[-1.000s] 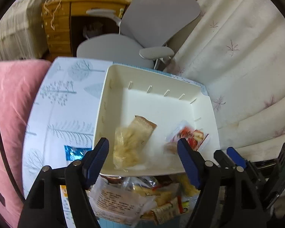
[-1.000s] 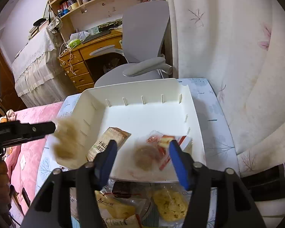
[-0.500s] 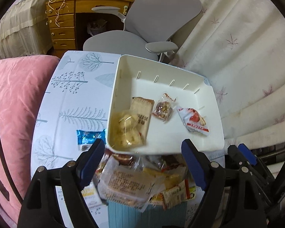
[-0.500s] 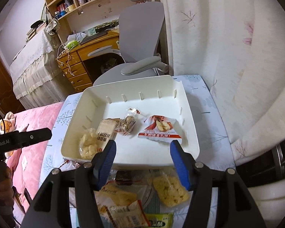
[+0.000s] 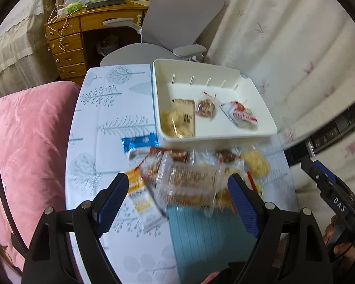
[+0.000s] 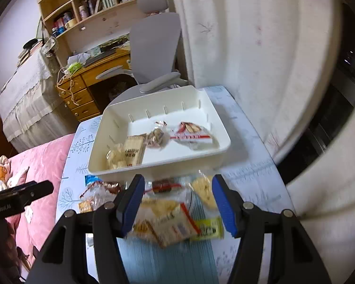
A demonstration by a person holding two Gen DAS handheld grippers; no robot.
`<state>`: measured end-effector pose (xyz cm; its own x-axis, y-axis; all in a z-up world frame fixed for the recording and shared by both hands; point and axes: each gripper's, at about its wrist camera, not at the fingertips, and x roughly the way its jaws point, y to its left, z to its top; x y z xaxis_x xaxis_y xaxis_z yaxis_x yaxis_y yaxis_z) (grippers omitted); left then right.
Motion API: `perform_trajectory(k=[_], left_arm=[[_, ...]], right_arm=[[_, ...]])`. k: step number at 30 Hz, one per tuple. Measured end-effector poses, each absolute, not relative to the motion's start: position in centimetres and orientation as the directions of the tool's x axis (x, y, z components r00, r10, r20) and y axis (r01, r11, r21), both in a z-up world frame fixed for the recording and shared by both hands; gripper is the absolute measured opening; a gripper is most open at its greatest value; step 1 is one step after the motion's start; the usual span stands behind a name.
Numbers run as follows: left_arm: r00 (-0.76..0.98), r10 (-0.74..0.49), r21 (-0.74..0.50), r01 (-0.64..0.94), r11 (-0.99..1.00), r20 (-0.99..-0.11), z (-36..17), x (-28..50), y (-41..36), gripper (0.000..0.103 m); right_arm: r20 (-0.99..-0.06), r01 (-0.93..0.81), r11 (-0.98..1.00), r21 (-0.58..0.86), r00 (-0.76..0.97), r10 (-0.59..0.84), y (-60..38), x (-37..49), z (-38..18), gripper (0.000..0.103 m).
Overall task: Organize snacks
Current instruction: 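Move both grippers back toward the remaining snacks beside the tray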
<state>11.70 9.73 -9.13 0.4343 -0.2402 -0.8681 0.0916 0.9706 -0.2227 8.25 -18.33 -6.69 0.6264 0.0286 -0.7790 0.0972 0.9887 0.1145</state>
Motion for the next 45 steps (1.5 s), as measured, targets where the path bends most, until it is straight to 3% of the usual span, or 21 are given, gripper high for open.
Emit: perform_trajectory(k=[12,24,36,41,45], left_arm=[[0.285,-0.324,-0.283,0.173,0.943,-0.902,-11.3,6.7,10.5,0.085],[0.241,-0.336,-0.322,0.096,0.942,-0.91,-12.7,6.5,8.0,0.09],[0.241,-0.313,-0.334,-0.054,0.941,-0.919,-14.1,8.9,0.2,0.09],[0.232,-0.291,-0.325,-0.124,0.937,-0.928,-15.3,10.2,-3.1,0.09],[0.212,-0.271,-0.31,-0.177,0.934,-0.939,-16.4,10.9,-4.9,0.089]], right_arm=[[-0.803,0.197,0.976,0.096,0.595,-0.041,-17.4,0.8,-8.0,0.06],[-0.831,0.144,0.989,0.038,0.554,-0.048,-20.9,0.2,-9.6,0.06],[-0.851,-0.285,0.958,-0.044,0.513,0.114,-24.0,4.0,-10.8,0.061],[-0.846,-0.491,0.865,-0.105,0.502,0.182,-24.8,5.2,-11.4,0.071],[-0.849,-0.572,0.814,-0.102,0.476,0.228,-25.6,6.7,-12.2,0.072]])
